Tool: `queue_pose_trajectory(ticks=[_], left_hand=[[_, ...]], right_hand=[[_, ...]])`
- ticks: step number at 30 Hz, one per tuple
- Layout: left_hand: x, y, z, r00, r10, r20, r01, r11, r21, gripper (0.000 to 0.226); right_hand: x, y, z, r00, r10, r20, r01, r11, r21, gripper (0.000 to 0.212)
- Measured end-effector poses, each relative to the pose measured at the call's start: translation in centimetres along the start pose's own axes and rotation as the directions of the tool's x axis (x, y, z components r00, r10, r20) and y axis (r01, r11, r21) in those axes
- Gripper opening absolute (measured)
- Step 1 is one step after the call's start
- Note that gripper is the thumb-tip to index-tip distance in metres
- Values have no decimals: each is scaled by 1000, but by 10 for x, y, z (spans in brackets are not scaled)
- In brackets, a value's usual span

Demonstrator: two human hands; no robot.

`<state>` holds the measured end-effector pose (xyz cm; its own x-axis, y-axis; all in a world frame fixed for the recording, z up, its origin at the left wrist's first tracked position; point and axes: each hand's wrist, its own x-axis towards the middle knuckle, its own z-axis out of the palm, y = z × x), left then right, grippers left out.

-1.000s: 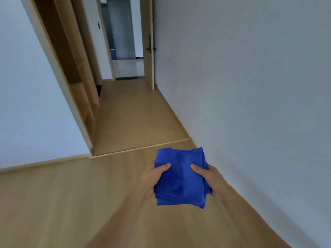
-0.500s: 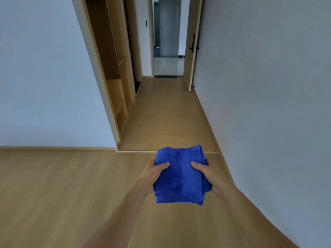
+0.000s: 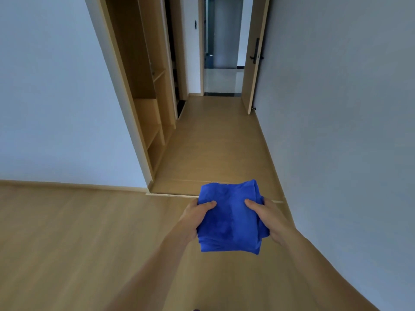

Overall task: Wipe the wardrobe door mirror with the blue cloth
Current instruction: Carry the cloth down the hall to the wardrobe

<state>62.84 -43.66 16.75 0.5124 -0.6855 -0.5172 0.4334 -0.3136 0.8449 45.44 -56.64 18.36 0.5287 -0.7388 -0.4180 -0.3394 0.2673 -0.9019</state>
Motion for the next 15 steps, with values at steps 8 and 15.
queue_pose_trajectory(ticks=[8, 15], left_hand=[[102, 53, 8, 999, 13, 44, -14, 1000, 16, 42], [189, 115, 2, 997, 37, 64, -38, 999, 15, 38]], right_hand=[[89, -43, -1, 998, -24, -52, 26, 999, 38, 46], [174, -100, 13, 996, -44, -77, 46, 998, 32, 48]])
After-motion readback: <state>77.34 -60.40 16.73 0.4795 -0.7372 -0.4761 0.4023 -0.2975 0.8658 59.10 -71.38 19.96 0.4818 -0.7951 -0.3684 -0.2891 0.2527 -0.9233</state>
